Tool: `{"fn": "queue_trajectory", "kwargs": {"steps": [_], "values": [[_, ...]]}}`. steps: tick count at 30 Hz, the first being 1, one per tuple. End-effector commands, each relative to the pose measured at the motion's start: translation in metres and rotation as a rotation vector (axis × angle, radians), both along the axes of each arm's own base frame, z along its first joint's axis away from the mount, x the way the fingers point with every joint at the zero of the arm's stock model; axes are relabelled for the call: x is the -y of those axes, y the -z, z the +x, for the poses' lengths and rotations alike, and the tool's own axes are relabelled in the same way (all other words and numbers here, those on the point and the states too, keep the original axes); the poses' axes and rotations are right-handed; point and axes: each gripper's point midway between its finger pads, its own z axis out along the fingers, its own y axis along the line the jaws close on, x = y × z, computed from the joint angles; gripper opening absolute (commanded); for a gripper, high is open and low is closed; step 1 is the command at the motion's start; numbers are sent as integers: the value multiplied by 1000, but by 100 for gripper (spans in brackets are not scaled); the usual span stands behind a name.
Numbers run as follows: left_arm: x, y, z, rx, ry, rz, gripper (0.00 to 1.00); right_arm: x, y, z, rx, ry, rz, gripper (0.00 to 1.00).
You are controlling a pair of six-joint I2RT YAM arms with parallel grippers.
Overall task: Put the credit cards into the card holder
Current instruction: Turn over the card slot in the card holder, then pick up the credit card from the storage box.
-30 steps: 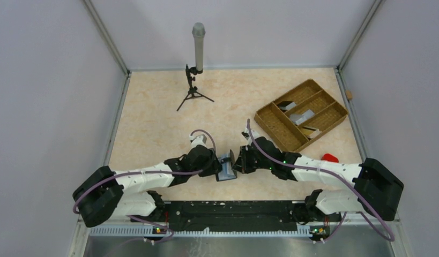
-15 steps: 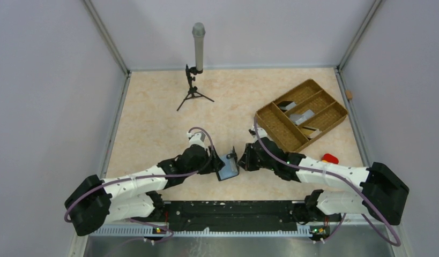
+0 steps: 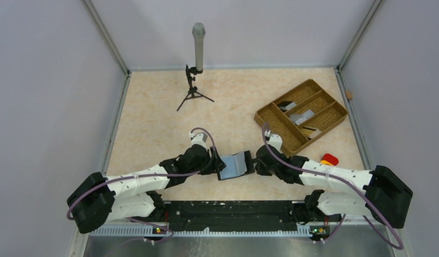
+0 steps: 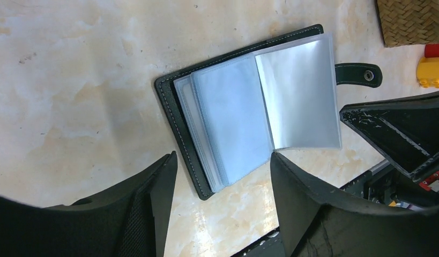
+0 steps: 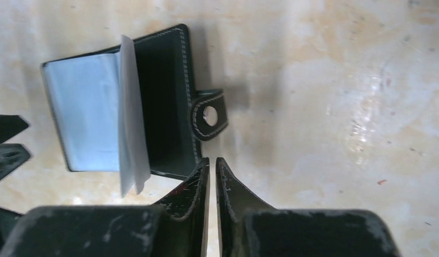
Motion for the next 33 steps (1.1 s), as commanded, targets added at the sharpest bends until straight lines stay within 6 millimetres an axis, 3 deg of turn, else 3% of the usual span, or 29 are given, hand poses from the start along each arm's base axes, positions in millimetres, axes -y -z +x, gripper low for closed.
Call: {"fn": "queue_trajectory", "kwargs": {"steps": [1, 5, 9, 16, 20, 23, 29, 33], "values": [[1, -13, 9, 33, -34, -28, 70, 17, -2, 4, 21, 60, -28, 14], [1, -13, 9, 22, -37, -24, 74, 20, -21, 7, 70, 41, -22, 46], [1, -10, 8, -2, -38, -21, 80, 27, -46, 13, 125, 14, -33, 65], [-2, -16, 12, -18, -30, -39, 96, 57, -90, 40, 164, -11, -163, 76], [-15, -32, 18, -18, -11, -46, 99, 94, -114, 74, 187, 76, -276, 82], [-36, -47, 26, -13, -10, -3, 99, 114, -128, 101, 204, 125, -295, 84], [-82, -104, 42, 96, 38, 197, 99, 163, -128, 151, 187, 291, -330, 84], [-110, -129, 55, 178, 24, 343, 99, 193, -113, 176, 141, 410, -339, 84]]}}
